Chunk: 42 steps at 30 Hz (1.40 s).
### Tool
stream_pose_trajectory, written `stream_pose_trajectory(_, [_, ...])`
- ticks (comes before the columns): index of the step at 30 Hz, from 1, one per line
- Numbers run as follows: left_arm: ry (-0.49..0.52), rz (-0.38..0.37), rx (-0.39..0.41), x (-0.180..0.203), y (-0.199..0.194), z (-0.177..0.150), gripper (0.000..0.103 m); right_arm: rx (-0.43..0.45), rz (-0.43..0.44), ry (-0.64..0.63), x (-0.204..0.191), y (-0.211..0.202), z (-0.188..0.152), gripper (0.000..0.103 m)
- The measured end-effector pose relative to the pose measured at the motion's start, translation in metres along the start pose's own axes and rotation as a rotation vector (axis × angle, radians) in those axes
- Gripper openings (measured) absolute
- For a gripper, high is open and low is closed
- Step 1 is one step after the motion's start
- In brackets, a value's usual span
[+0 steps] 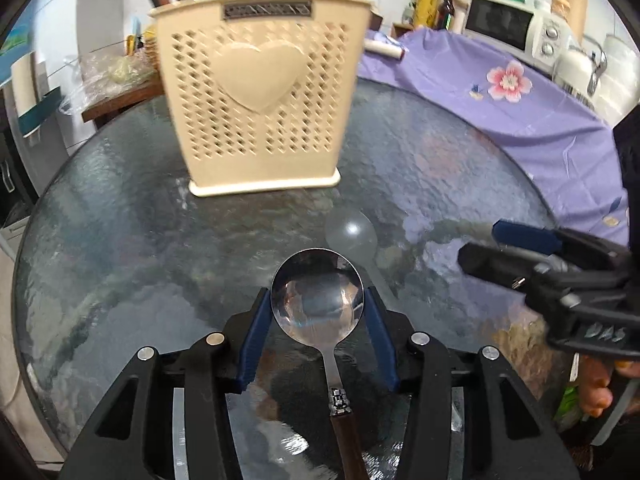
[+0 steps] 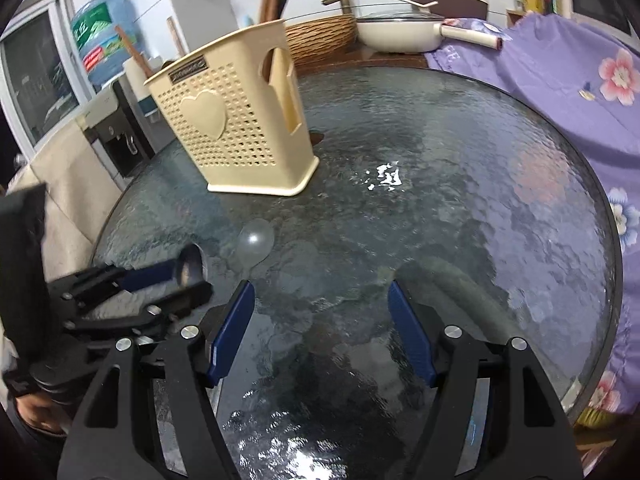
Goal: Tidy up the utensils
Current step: 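Grasp the wooden-handled steel spoon with the left tool while the right tool grasps the clear plastic spoon, then lift both spoons up over the cream holder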
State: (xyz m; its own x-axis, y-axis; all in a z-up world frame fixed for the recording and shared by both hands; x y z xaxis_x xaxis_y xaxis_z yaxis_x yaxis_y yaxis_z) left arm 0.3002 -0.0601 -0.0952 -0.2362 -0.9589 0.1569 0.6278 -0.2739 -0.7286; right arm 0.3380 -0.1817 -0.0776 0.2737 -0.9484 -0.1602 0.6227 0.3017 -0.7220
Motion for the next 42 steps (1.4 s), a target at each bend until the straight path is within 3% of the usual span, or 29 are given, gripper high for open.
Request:
stream_pose_trajectory(13, [-0.127,0.021,0.151,-0.043,-0.053,0.028,0.046,-0.127,-0.011,-0.177,-0.057,0.049,0.012,0.069])
stream_pose_trajectory(20, [-0.149,0.033,0.179,-0.052,-0.06,0.034,0.046,-0.173,-0.033,-0.18,-0.065,0.07,0.019,0.056])
stream_pose_trajectory(24, [-0.145,0.038,0.201,-0.054,-0.067,0.039,0.046,-0.173,-0.053,-0.178,-0.065,0.074,0.024,0.052])
stream_pose_trajectory(30, [-0.142,0.048,0.225,-0.055,-0.072,0.043,0.046,-0.169,-0.084,-0.191,-0.066,0.079,0.031,0.037])
stream_pose_trajectory(36, [-0.135,0.054,0.236,-0.055,-0.074,0.046,0.046,-0.159,-0.056,-0.181,-0.064,0.079,0.033,0.037])
stream_pose_trajectory(42, [-0.132,0.052,0.256,-0.054,-0.08,0.049,0.046,-0.057,-0.013,-0.17,-0.06,0.05,0.049,0.037])
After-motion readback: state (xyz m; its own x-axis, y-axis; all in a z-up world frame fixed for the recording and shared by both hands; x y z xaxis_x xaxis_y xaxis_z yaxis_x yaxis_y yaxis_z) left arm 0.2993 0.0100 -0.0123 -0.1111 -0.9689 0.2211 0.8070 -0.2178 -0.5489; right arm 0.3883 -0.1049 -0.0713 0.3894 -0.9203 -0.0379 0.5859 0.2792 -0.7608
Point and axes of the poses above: each gripper's, at about its wrist camera, not at the fingertips, and y roughly the way its jaws point, x to its right, z to its top, the point moved 7 cm from there along y, roughly the way its jaws point, and after that the axes turned 4 degrees about -y, right-handed, at the moved point
